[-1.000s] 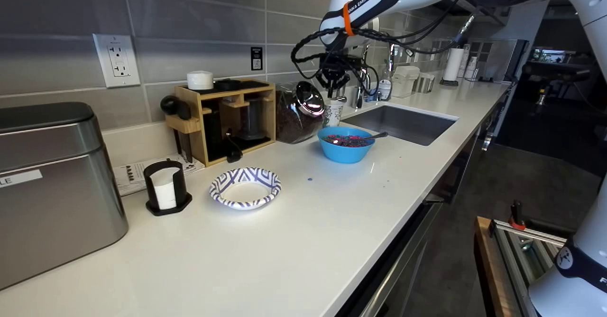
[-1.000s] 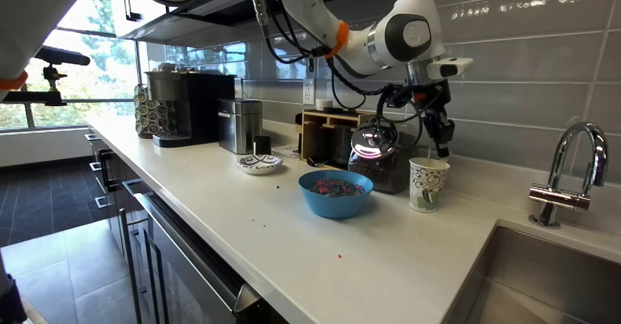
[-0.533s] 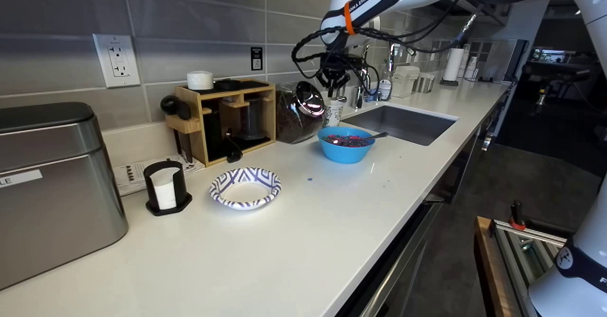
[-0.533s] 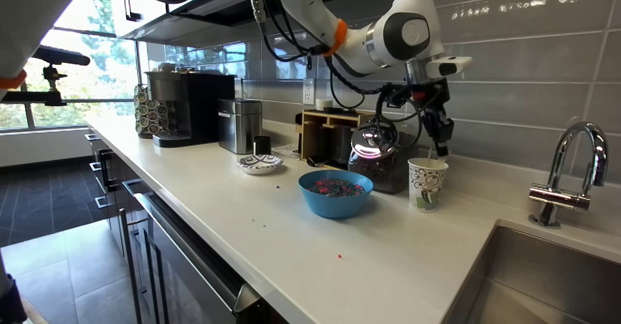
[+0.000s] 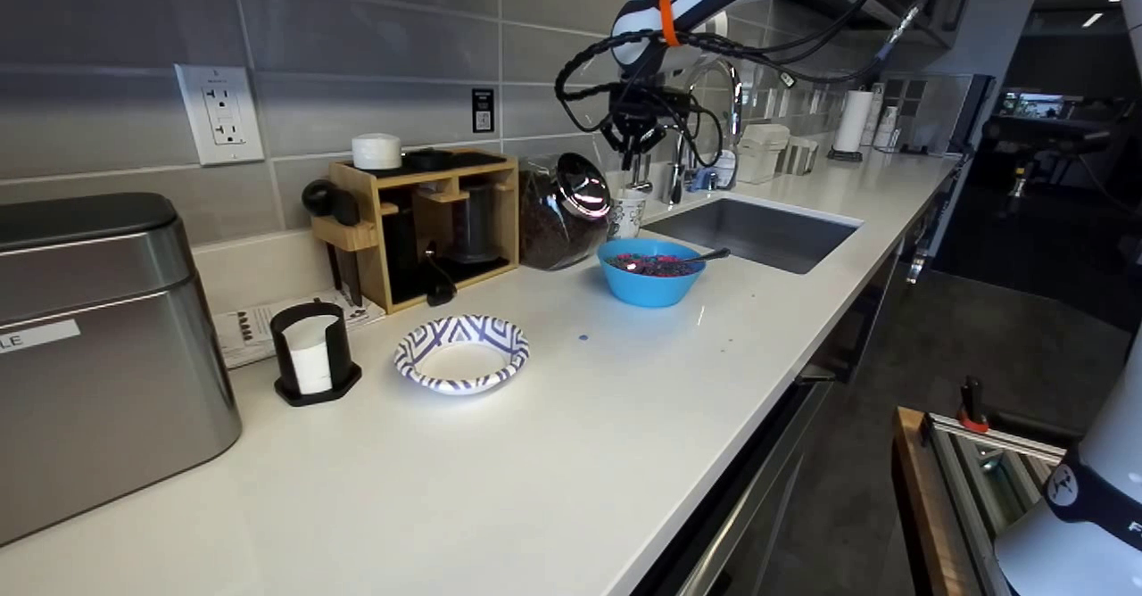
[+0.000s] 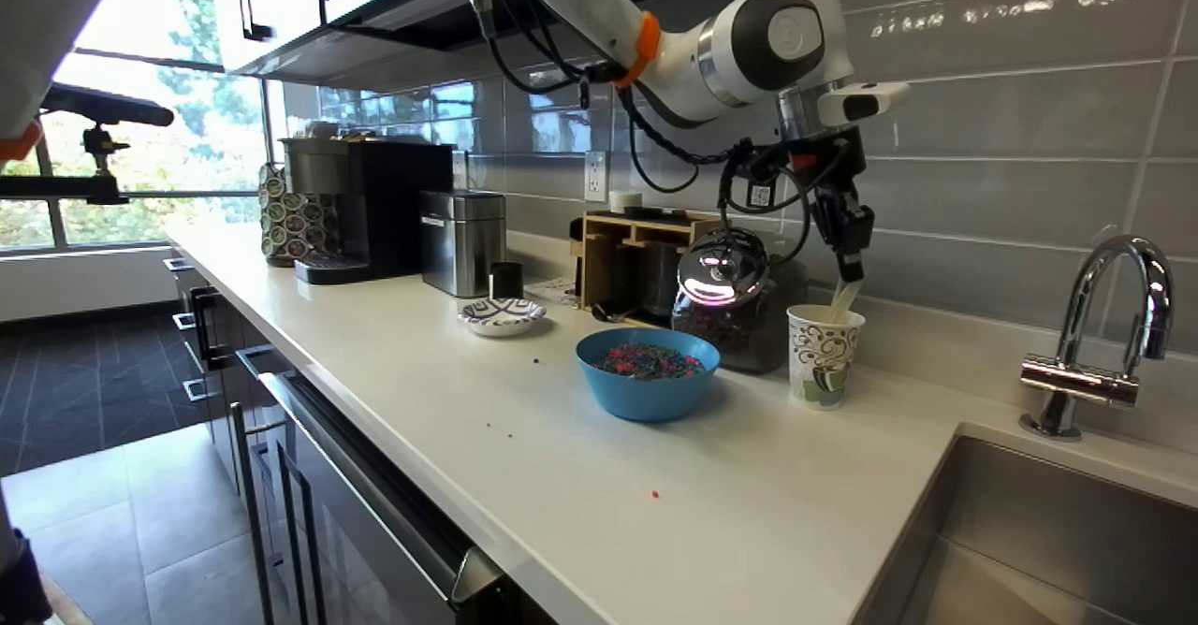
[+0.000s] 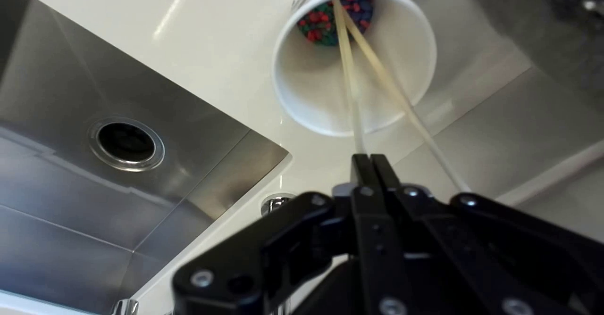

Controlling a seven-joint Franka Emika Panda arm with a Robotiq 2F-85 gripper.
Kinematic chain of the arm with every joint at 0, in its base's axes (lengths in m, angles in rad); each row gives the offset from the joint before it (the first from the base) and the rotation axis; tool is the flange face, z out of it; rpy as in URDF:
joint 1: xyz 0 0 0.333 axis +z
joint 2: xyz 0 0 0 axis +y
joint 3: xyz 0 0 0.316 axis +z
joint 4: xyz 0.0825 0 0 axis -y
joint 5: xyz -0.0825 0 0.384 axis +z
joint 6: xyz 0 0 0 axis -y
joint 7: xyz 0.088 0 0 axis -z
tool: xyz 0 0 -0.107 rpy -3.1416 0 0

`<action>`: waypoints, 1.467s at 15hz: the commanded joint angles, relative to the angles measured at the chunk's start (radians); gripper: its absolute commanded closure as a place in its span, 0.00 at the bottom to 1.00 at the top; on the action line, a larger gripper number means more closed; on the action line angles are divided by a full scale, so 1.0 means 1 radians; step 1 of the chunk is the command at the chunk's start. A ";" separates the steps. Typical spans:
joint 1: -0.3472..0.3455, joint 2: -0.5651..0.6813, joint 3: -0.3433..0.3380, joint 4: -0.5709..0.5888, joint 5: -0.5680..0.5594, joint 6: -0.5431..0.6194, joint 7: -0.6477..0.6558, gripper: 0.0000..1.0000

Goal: Remove the knife from the cup

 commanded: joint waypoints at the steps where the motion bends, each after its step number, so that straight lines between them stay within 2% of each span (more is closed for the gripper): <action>1: 0.029 -0.076 -0.036 -0.089 -0.026 0.049 0.032 1.00; 10: 0.041 -0.248 -0.048 -0.219 -0.032 0.072 0.064 1.00; 14: 0.051 -0.329 -0.048 -0.273 -0.074 0.086 0.116 1.00; 18: 0.052 -0.403 -0.042 -0.312 -0.147 0.046 0.173 1.00; 22: 0.043 -0.446 -0.033 -0.335 -0.257 -0.075 0.229 1.00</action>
